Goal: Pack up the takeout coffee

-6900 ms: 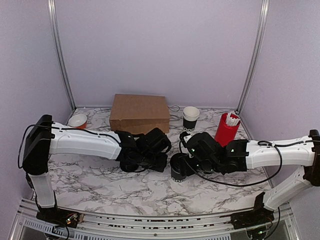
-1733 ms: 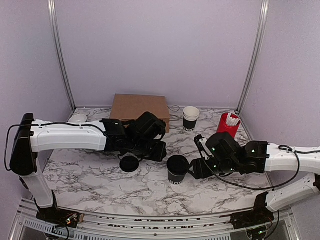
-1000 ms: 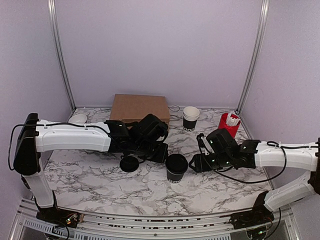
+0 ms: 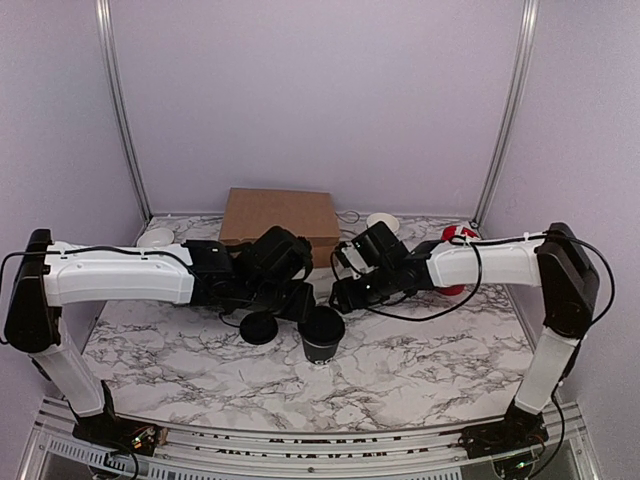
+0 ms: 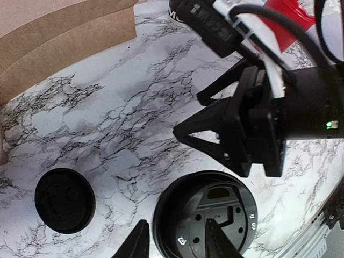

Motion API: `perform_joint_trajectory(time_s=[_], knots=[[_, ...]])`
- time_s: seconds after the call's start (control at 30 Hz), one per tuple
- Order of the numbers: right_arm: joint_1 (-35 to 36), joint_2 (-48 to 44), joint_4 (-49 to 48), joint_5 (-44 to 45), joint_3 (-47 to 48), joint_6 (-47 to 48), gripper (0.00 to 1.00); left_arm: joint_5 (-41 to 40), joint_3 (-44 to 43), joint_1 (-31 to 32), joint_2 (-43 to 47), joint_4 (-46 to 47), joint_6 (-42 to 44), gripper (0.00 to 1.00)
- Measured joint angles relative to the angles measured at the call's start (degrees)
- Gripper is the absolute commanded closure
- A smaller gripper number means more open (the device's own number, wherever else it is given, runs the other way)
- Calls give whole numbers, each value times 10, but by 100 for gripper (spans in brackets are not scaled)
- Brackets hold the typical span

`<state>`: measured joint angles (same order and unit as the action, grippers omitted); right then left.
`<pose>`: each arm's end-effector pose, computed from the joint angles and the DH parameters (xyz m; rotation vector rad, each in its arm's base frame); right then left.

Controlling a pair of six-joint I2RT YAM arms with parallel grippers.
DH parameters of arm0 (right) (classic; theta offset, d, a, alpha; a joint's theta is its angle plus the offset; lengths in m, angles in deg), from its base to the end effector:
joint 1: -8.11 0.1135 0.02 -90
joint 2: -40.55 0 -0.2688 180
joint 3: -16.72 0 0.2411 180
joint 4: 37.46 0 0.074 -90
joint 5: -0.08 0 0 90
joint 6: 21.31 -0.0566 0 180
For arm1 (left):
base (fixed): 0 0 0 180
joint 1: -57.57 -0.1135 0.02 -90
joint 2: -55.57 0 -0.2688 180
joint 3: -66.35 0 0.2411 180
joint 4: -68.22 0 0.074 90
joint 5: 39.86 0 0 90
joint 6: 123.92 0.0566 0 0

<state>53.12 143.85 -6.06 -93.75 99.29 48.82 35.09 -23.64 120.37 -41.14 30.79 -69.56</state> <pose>0.2712 0.2767 0.1868 -0.5869 2.4971 0.5444 0.1882 -0.3341 0.2626 0.4282 2.3373 -0.5551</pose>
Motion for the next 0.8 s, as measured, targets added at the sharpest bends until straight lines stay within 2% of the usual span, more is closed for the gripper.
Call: perform_joint_trajectory(time_s=[0.27, 0.57, 0.8], knots=[[5, -113, 54, 60, -13, 3, 34, 13, 4, -17, 0, -13, 24, 53], [132, -199, 97, 119, -73, -49, 36, 47, 12, -16, -1, -10, 33, 52], [179, -220, 132, 162, -76, -89, 46, 45, 17, -16, -10, 2, 31, 55]])
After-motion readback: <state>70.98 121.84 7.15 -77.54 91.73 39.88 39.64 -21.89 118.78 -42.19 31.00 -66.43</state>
